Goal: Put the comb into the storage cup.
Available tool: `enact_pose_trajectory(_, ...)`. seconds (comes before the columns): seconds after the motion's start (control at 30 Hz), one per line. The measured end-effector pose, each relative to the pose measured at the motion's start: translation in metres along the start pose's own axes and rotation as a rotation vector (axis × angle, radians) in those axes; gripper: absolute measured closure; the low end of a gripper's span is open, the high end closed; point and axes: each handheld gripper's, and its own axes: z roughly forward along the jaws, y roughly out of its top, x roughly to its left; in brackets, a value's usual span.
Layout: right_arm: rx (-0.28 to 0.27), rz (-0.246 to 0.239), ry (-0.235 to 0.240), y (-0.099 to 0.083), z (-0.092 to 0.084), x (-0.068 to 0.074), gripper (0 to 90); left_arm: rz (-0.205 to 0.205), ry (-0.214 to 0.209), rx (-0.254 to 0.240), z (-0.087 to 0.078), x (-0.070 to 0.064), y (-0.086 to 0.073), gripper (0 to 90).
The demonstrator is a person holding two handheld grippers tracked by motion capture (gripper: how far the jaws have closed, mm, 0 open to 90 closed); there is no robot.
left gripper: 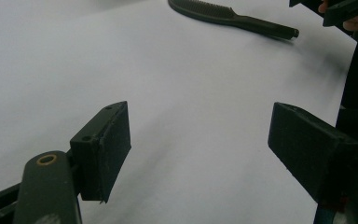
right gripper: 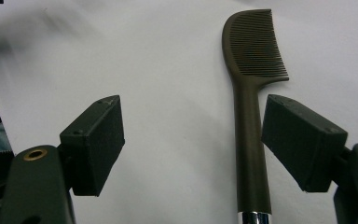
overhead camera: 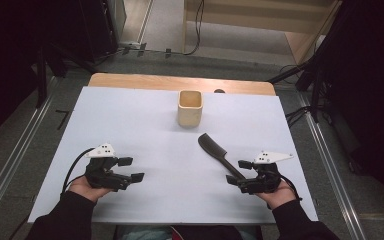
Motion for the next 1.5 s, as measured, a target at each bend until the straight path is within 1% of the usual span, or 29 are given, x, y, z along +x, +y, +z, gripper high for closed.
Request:
enact_pose_trajectory(0.37, -0.002, -0.001, -0.003, -0.0003, -0.0002, 0.0000, 19.5, -0.008, -0.001, -0.003, -0.0001, 0.0018, 0.0008, 22.0)
enact_pose_trajectory(1.5, -0.008, -0.001, -0.016, 0.0000, -0.0002, -0.0018, 19.5, -0.010, -0.003, 0.012, 0.0008, 0.0019, 0.0009, 22.2)
